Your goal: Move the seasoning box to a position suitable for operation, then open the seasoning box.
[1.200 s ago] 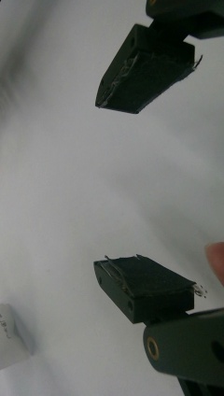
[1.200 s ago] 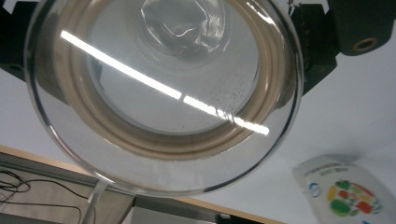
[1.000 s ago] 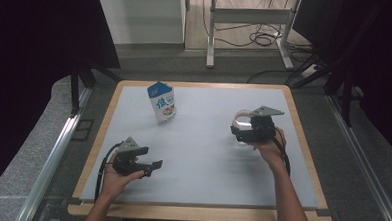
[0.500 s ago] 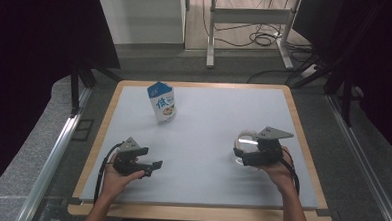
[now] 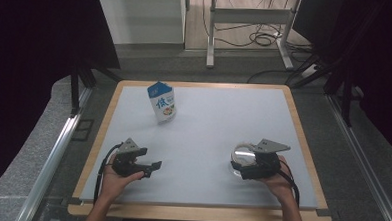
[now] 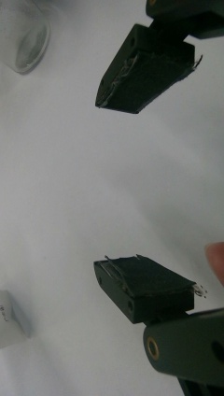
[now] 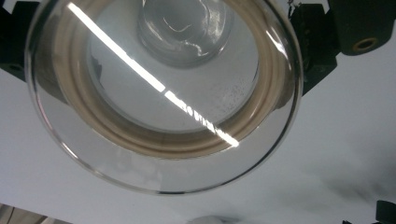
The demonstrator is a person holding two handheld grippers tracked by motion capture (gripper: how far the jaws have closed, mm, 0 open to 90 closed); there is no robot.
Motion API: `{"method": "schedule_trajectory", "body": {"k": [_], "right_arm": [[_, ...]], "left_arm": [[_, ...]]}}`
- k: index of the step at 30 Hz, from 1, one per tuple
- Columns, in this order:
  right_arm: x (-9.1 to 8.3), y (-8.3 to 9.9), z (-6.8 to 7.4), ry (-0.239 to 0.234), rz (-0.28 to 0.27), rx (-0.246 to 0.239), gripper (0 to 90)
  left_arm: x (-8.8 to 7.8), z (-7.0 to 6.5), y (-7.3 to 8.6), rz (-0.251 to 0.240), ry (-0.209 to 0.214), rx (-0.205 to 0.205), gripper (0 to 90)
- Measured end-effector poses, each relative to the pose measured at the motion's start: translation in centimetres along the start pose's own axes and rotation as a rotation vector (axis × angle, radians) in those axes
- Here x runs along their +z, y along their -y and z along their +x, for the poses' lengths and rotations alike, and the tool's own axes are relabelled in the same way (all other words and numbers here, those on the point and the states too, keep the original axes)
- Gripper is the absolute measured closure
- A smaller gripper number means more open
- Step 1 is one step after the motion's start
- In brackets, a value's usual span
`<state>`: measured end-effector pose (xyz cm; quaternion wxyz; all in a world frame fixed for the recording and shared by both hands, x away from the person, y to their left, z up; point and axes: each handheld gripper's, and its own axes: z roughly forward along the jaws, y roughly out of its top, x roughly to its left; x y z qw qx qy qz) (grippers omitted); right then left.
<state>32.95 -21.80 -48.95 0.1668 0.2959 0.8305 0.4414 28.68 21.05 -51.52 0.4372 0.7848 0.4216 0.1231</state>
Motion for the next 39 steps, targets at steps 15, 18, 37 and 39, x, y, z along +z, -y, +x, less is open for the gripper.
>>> {"method": "schedule_trajectory", "body": {"k": [15, 18, 37, 39], "right_arm": [[-2.7, -1.1, 0.5, 0.071, -0.126, 0.07, 3.2], [-4.4, -1.3, 0.6, 0.088, -0.179, 0.081, 7.9], [-9.2, 0.9, 1.3, 0.166, -0.166, 0.115, 90.0], [-9.0, 1.1, 1.6, 0.164, -0.149, 0.108, 90.0]], "left_arm": [[-0.3, -0.4, -0.1, -0.011, 0.001, 0.01, 19.0], [-0.5, -0.3, -0.1, -0.017, -0.001, 0.005, 19.0], [-0.7, -0.4, 0.0, -0.025, -0.007, 0.004, 18.7], [-0.7, -0.6, 0.0, -0.026, -0.006, 0.008, 18.7]]}}
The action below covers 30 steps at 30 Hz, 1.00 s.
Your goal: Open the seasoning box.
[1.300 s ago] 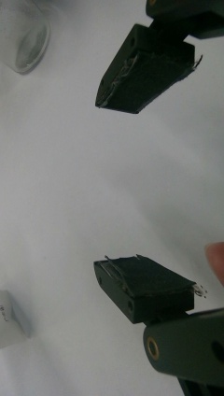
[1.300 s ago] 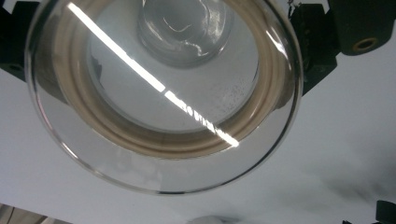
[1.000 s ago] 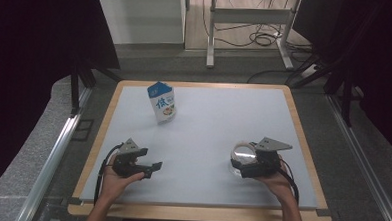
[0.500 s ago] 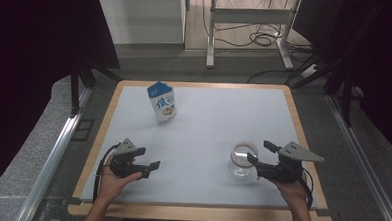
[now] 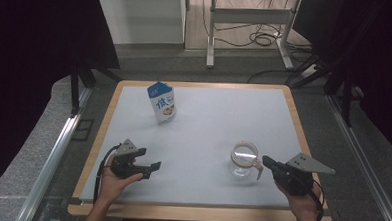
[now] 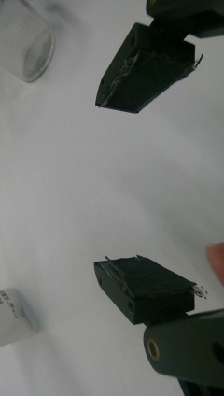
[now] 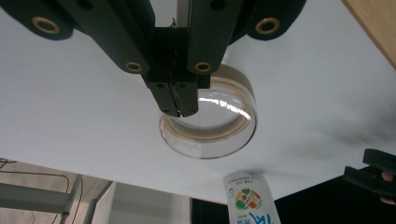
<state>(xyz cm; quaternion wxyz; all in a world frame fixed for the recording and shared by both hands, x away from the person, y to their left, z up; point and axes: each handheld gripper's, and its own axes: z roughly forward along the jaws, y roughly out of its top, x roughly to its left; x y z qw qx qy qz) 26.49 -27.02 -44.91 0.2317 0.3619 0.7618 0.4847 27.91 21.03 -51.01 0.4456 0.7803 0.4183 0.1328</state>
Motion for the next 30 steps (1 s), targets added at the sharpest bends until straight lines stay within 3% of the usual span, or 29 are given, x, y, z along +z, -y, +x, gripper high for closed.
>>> {"method": "schedule_trajectory", "body": {"k": [10, 20, 24, 30], "right_arm": [[0.3, 0.4, 0.6, 0.012, 0.024, -0.023, 90.0], [0.7, 0.1, 0.5, 0.019, -0.005, -0.017, 90.0], [1.1, 0.2, 0.7, 0.025, 0.016, -0.02, 90.0], [0.8, 0.4, 0.5, 0.017, 0.004, -0.01, 90.0]], "left_arm": [[0.2, -0.3, 0.0, -0.001, 0.003, 0.0, 19.1], [0.8, -0.4, 0.2, 0.007, 0.003, -0.003, 19.7], [0.9, -0.5, 0.2, 0.009, -0.003, -0.007, 19.6], [0.9, -0.7, 0.2, -0.004, -0.018, -0.008, 20.6]]}}
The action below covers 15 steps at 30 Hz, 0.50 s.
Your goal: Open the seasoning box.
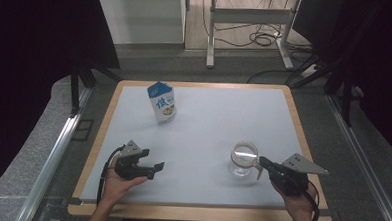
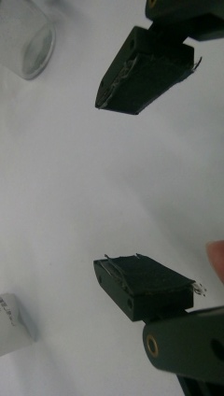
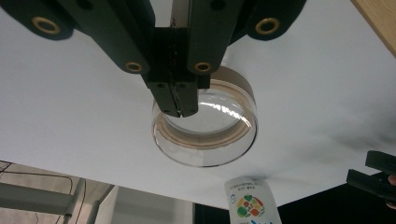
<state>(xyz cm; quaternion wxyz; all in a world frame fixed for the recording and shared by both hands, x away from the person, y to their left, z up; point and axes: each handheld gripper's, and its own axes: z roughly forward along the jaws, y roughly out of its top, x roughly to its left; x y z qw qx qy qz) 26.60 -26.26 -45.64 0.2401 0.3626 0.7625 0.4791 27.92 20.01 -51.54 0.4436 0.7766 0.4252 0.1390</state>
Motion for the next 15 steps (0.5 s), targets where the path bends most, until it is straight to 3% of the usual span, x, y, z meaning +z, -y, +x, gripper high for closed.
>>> {"method": "schedule_trajectory", "body": {"k": [15], "right_arm": [[-0.19, 0.32, -0.05, 0.0, -0.009, 0.002, 90.0]], "left_arm": [[0.08, -0.17, -0.11, -0.006, -0.003, -0.014, 26.2]]}}
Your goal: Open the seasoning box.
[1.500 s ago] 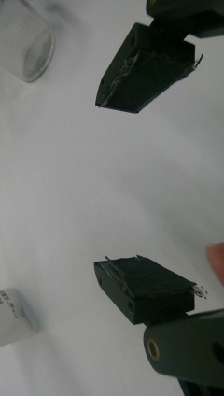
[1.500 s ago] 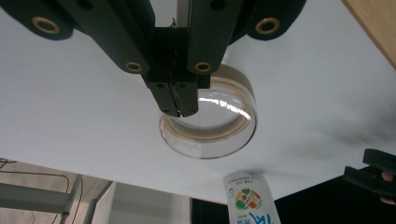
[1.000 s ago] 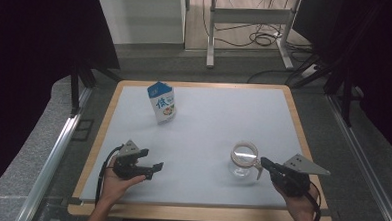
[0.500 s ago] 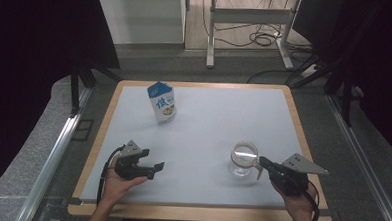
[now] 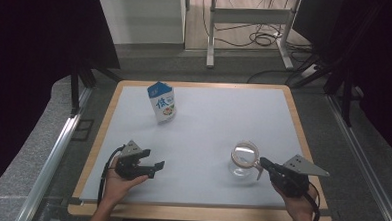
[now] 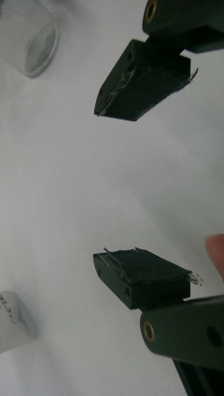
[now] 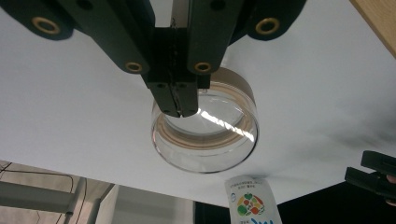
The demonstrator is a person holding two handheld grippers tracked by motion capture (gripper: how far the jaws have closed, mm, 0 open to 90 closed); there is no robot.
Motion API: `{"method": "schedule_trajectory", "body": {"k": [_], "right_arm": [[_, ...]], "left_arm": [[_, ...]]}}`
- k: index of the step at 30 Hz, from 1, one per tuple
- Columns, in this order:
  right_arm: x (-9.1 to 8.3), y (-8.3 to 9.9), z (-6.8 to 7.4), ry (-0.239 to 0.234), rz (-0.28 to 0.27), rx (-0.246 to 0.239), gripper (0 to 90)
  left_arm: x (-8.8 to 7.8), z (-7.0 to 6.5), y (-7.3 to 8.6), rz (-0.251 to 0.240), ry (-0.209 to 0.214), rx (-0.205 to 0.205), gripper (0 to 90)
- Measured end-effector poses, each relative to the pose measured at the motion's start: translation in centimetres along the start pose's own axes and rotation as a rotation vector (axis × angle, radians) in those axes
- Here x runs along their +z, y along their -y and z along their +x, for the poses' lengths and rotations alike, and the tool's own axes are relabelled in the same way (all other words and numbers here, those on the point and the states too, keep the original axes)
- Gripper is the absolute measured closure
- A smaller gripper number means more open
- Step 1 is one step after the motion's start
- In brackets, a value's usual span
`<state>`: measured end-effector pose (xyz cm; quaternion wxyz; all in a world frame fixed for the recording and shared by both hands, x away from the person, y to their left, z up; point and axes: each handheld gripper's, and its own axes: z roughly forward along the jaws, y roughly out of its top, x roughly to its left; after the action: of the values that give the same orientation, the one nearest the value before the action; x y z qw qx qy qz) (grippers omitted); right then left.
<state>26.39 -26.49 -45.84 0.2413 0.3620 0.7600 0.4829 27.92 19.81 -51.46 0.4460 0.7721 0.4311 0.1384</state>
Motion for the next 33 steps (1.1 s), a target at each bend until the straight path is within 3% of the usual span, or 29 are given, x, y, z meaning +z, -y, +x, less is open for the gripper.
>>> {"method": "schedule_trajectory", "body": {"k": [5, 7, 10, 13, 16, 20, 22, 29, 33], "right_arm": [[0.0, 0.1, 0.0, 0.0, -0.002, -0.003, 90.0], [0.0, 0.1, 0.0, -0.002, -0.001, 0.001, 90.0], [0.0, 0.1, -0.1, -0.005, -0.001, 0.007, 90.0], [0.0, 0.2, -0.1, -0.001, 0.002, 0.006, 90.0], [0.0, 0.3, -0.1, 0.0, 0.0, 0.007, 90.0], [0.0, 0.1, 0.1, -0.007, -0.004, 0.004, 90.0], [0.0, 0.1, 0.1, -0.008, -0.002, 0.002, 90.0], [0.0, 0.2, 0.0, -0.011, -0.002, 0.005, 90.0], [0.0, 0.2, 0.0, -0.012, -0.003, 0.007, 90.0]], "left_arm": [[0.0, -0.4, -0.4, -0.022, 0.022, 0.0, 34.3], [0.1, -0.7, -0.7, -0.028, 0.045, 0.005, 46.3], [0.5, -1.4, -1.3, -0.03, 0.076, 0.022, 52.4], [1.2, -2.1, -2.1, -0.029, 0.112, 0.035, 67.4], [2.2, -3.4, -3.3, -0.019, 0.157, 0.051, 74.3], [4.1, -5.8, -5.4, -0.022, 0.203, 0.106, 84.3], [5.2, -7.3, -6.6, -0.013, 0.225, 0.145, 87.4], [6.8, -9.1, -8.3, -0.013, 0.256, 0.164, 89.8], [7.8, -10.4, -9.3, -0.016, 0.274, 0.194, 90.0]]}}
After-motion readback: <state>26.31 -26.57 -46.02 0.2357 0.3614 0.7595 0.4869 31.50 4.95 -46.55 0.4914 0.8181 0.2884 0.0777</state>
